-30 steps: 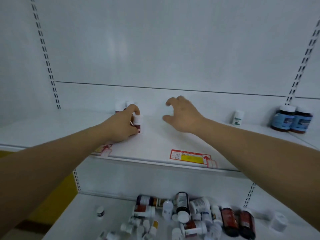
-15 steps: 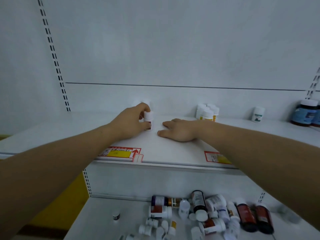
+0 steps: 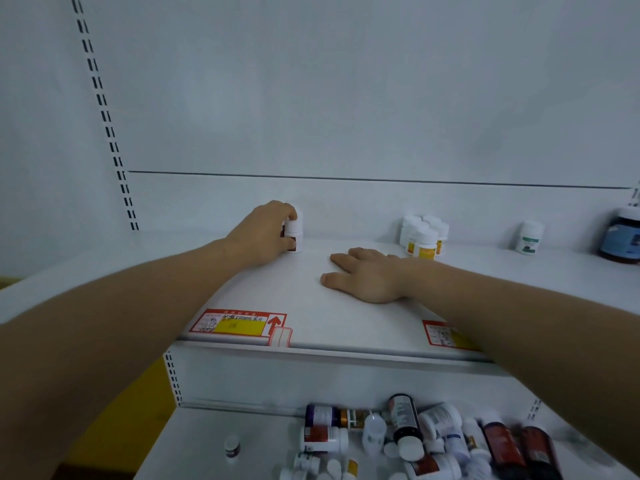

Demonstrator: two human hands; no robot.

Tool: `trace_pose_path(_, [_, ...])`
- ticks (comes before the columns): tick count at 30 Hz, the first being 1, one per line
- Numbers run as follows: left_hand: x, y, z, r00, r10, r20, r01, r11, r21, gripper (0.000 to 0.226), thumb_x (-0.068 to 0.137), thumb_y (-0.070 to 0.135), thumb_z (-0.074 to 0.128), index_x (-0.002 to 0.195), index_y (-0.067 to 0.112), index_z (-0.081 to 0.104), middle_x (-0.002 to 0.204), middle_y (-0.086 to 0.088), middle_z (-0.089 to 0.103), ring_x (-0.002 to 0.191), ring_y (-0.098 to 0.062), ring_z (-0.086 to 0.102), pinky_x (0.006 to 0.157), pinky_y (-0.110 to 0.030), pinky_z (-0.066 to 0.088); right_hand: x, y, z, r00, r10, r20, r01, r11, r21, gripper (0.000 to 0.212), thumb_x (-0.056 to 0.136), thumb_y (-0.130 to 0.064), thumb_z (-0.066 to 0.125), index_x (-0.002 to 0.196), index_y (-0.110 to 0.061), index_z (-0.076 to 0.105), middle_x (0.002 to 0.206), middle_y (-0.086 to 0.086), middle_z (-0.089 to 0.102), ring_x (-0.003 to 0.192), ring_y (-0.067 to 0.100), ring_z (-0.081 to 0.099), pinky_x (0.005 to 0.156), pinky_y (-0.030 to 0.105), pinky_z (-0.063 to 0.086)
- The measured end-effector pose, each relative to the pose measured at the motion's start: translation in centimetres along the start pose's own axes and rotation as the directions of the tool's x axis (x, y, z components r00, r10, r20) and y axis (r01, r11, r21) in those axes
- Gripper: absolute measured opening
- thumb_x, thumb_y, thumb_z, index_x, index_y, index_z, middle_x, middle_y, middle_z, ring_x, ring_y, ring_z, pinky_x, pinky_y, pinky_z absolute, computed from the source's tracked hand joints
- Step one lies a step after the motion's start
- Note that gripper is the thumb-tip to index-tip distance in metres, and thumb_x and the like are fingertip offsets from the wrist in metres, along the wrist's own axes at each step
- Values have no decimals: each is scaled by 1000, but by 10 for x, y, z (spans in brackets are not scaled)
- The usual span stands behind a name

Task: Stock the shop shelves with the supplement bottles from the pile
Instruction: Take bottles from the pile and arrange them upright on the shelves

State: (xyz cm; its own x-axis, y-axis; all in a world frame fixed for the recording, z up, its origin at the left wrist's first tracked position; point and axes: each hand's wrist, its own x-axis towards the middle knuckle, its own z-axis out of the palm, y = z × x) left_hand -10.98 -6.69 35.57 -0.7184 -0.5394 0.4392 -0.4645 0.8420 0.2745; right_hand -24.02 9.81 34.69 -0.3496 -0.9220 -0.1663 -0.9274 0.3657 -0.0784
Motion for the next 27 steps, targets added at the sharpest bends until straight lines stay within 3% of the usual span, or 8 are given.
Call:
trace_pose_path(7, [5, 1, 5, 999, -7, -52, 9, 999, 46, 35, 83, 11, 66, 116, 7, 56, 120, -11, 56, 109, -28, 52, 90, -33, 42, -1, 0, 0, 1000, -4, -3, 4, 1000, -3, 77, 88, -75, 19, 152, -34, 9, 161, 1, 6, 148, 23, 3, 117, 50, 6])
trace_pose_path(14, [8, 0, 9, 998, -26, -53, 31, 996, 87, 41, 82, 17, 66, 121, 8, 54, 124, -10, 53, 112, -29, 48, 93, -36, 42, -1, 0, 0, 1000, 1, 0, -1, 1000, -5, 77, 88, -74, 19, 152, -34, 8, 161, 1, 4, 148, 23, 2, 117, 50, 6])
trace_pose_path(19, [-1, 4, -6, 999, -38, 0, 38, 998, 41, 60, 78, 34, 71, 131, 16, 46, 134, -2, 44, 122, -24, 42, 99, -39, 39, -2, -1, -3, 1000, 21, 8, -21, 999, 39, 78, 86, -76, 24, 152, -34, 13, 160, 0, 9, 147, 24, 8, 118, 48, 10])
trace_pose_path(23, [-30, 16, -33, 993, -69, 97, 79, 991, -111, 41, 82, 36, 69, 118, 22, 55, 124, 7, 52, 99, -14, 53, 80, -24, 39, -11, -11, -15, 997, 32, -71, -23, 993, 114, 74, 88, -68, 42, 149, -30, 27, 156, 3, 24, 143, 24, 24, 114, 36, 20])
trace_pose_path(27, [-86, 31, -60, 954, -169, 248, 183, 983, -31, 55, 87, 44, 61, 136, 27, 43, 142, 3, 41, 124, -19, 44, 92, -26, 33, -25, -33, -24, 979, -2, -203, 39, 983, 179, 70, 89, -63, 45, 147, -26, 33, 156, 1, 28, 142, 22, 25, 112, 33, 21])
